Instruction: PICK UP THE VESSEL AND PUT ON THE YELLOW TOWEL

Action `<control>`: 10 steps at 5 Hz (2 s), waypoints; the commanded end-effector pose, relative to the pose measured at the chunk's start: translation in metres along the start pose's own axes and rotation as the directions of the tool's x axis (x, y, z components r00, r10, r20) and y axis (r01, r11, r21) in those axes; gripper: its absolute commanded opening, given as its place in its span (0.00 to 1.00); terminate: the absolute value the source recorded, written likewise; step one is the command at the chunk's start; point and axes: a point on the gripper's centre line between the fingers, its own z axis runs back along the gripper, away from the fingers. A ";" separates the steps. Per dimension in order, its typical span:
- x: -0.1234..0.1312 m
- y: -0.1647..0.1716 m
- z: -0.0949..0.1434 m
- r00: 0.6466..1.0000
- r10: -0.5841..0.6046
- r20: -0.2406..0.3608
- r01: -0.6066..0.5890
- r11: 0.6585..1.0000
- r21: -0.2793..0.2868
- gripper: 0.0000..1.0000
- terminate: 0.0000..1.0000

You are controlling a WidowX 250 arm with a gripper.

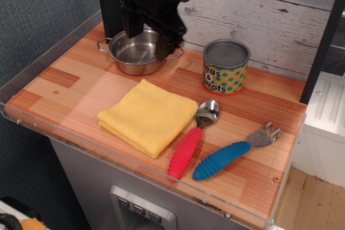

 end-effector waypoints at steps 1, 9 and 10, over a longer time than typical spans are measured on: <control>0.033 0.021 -0.033 0.982 -0.174 0.072 0.177 0.984 -0.038 1.00 0.00; 0.021 0.029 -0.037 0.981 -0.184 -0.067 0.185 0.983 0.009 0.00 0.00; 0.022 0.029 -0.030 0.981 -0.168 -0.093 0.174 0.983 0.057 0.00 0.00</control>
